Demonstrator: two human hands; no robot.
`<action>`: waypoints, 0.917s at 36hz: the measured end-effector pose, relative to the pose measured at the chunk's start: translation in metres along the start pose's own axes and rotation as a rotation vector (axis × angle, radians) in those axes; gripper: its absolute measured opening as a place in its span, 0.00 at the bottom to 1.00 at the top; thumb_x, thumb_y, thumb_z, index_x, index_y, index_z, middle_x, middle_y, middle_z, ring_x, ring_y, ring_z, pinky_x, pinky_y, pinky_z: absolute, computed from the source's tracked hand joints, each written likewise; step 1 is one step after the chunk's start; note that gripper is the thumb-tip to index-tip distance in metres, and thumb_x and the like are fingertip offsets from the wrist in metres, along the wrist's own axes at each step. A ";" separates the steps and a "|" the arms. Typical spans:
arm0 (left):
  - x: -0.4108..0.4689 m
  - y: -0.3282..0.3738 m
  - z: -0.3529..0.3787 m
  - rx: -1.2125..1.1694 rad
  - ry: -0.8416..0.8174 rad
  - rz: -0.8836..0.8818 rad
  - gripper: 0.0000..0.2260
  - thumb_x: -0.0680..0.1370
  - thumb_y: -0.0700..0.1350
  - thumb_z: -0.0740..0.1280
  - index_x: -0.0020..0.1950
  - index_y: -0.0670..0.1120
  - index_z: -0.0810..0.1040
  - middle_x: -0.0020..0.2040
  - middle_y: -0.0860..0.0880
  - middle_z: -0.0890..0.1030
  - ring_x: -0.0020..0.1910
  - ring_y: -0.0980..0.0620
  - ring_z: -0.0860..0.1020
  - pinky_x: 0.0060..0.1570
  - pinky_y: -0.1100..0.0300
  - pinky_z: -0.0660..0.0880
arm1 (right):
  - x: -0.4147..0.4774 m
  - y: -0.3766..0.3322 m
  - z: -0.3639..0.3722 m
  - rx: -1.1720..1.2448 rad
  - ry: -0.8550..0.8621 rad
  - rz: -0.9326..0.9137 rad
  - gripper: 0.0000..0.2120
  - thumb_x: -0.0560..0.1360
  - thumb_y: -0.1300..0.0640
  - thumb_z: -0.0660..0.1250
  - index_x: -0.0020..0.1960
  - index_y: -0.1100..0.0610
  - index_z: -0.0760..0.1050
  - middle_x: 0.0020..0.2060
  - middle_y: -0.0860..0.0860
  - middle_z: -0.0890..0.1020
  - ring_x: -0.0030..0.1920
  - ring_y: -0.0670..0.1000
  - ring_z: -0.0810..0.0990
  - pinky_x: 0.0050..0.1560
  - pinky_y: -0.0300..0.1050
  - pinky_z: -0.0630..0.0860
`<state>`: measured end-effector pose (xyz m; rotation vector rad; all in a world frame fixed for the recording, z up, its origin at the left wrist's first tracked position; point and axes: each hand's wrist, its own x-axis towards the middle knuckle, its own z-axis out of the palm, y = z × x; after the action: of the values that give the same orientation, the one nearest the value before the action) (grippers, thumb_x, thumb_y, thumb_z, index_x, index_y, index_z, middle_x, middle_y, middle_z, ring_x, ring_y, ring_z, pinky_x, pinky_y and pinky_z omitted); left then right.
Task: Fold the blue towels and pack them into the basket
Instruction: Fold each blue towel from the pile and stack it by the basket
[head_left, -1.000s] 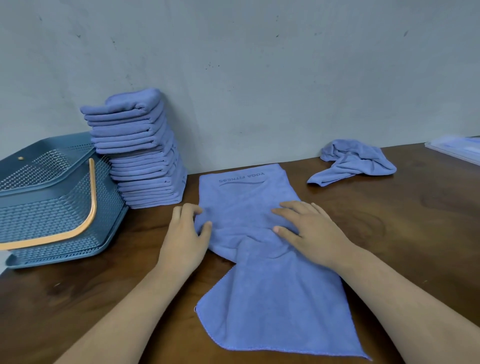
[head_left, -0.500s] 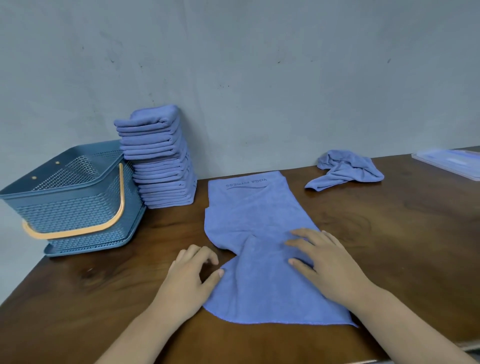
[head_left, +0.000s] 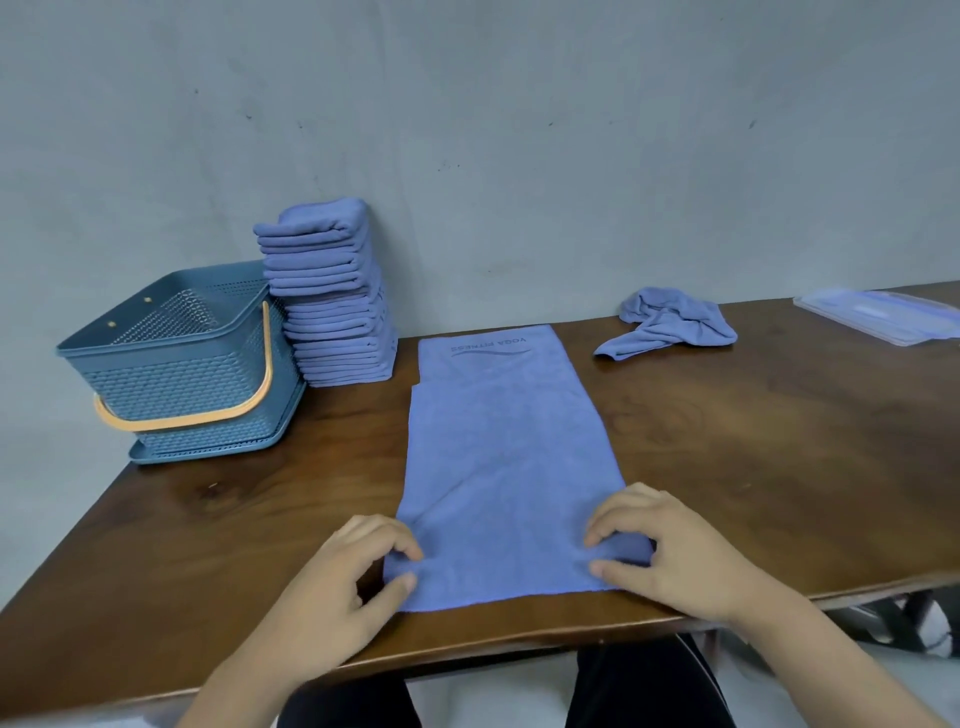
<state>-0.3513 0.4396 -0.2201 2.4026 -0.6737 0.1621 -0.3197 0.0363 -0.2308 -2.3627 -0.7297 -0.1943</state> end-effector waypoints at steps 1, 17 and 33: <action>-0.002 0.002 -0.001 0.015 -0.031 0.020 0.09 0.80 0.49 0.75 0.54 0.61 0.78 0.57 0.62 0.79 0.63 0.53 0.76 0.63 0.56 0.72 | -0.003 -0.001 0.000 -0.021 -0.025 -0.013 0.10 0.74 0.39 0.78 0.52 0.38 0.83 0.56 0.36 0.82 0.61 0.45 0.80 0.62 0.52 0.75; -0.001 0.006 0.006 0.055 0.015 -0.157 0.03 0.84 0.59 0.63 0.52 0.64 0.73 0.50 0.60 0.78 0.54 0.57 0.77 0.51 0.58 0.75 | -0.007 -0.015 0.001 -0.064 0.030 0.133 0.02 0.82 0.43 0.68 0.53 0.34 0.76 0.50 0.37 0.79 0.53 0.43 0.80 0.51 0.38 0.75; 0.001 0.010 0.001 -0.018 0.001 -0.248 0.19 0.78 0.38 0.70 0.60 0.62 0.75 0.54 0.61 0.81 0.56 0.59 0.80 0.51 0.68 0.73 | -0.006 -0.016 -0.002 -0.049 0.082 0.238 0.14 0.77 0.56 0.70 0.57 0.38 0.78 0.51 0.34 0.82 0.53 0.41 0.82 0.52 0.34 0.75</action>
<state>-0.3561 0.4319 -0.2148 2.4434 -0.3704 0.0527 -0.3335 0.0422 -0.2228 -2.4486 -0.4046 -0.2069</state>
